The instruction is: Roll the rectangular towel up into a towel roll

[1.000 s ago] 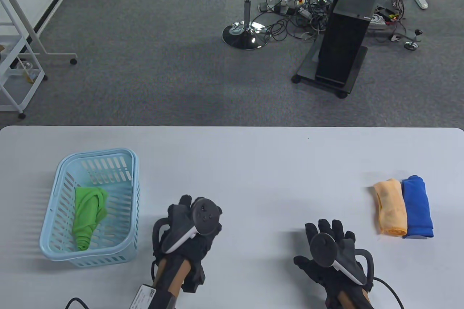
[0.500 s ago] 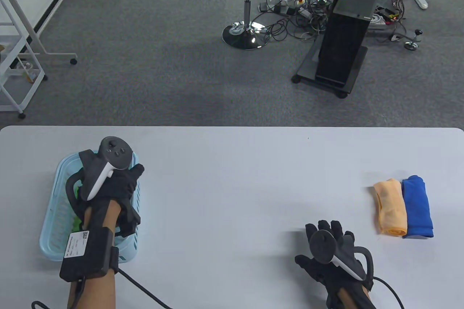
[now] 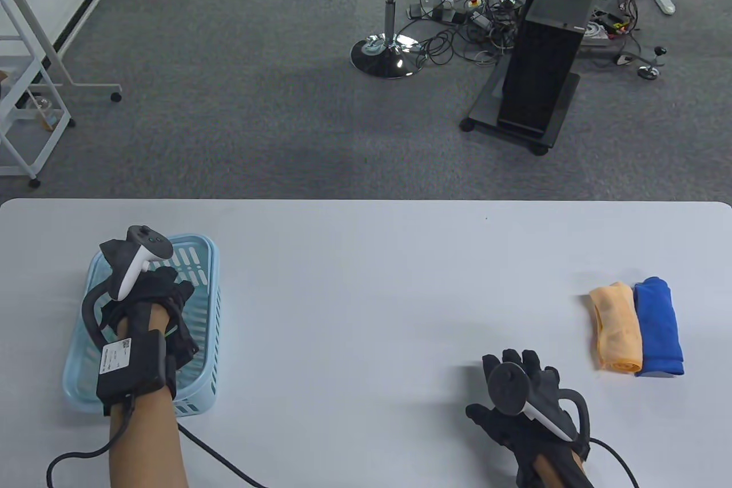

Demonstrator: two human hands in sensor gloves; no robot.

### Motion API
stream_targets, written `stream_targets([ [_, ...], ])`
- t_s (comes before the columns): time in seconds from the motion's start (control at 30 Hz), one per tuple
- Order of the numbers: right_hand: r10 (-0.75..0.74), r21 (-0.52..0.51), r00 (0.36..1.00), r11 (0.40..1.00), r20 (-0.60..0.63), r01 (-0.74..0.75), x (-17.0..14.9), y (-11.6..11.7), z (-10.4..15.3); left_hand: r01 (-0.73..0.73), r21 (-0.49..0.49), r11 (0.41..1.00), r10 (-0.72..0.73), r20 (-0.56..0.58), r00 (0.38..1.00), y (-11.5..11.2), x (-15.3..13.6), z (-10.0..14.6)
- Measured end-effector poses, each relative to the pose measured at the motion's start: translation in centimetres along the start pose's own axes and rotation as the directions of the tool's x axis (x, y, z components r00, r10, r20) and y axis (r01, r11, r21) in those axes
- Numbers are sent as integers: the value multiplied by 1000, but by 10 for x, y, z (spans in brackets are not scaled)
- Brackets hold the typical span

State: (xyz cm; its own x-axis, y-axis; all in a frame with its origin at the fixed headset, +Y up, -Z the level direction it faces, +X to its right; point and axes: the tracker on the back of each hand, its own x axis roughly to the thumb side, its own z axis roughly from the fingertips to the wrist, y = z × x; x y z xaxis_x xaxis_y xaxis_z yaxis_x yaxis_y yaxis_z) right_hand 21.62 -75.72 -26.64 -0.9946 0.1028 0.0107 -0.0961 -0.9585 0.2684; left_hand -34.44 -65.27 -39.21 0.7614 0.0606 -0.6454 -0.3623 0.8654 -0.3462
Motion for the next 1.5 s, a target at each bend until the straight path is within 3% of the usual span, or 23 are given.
stream_targets([
  [0.1, 8, 21, 1000, 1000, -21, -8, -1, 2, 0, -3, 8, 1000, 3, -1, 1000, -9, -4, -16],
  [0.23, -4, 52, 1000, 999, -31, 6, -2, 5, -2, 24, -86, 996, -31, -82, 996, -25, -10, -39],
  [0.33, 4, 66, 999, 998, -37, -2, -4, 6, -4, 14, -87, 996, -21, -84, 996, -35, -10, -51],
  [0.53, 5, 80, 998, 997, -57, 0, -7, 8, -5, 192, -144, 971, -205, -87, 975, -49, -7, -67],
  [0.67, -9, 110, 998, 994, -70, 17, -10, 11, -6, 305, -62, 950, -311, -109, 944, -53, -6, -70],
  [0.77, -4, 118, 997, 993, -73, 13, -10, 10, -6, 300, 36, 953, -295, -103, 950, -50, -1, -68],
  [0.93, -9, 122, 997, 992, -74, 18, -11, 10, -6, 365, 84, 927, -355, -109, 928, -37, 8, -54],
  [1.1, -34, 109, 997, 993, -74, 42, -11, 8, -6, 306, 222, 926, -286, -118, 951, -5, 14, -19],
  [1.3, -33, 103, 998, 994, -52, 38, -6, 4, -5, 249, 447, 859, -230, -98, 968, 45, 32, 60],
  [1.37, -40, 100, 998, 994, -41, 44, -4, 3, -4, 197, 525, 828, -198, -55, 979, 61, 40, 92],
  [1.5, -43, 96, 999, 994, -24, 45, -1, 2, -3, 15, 639, 769, -135, 140, 981, 80, 58, 164],
])
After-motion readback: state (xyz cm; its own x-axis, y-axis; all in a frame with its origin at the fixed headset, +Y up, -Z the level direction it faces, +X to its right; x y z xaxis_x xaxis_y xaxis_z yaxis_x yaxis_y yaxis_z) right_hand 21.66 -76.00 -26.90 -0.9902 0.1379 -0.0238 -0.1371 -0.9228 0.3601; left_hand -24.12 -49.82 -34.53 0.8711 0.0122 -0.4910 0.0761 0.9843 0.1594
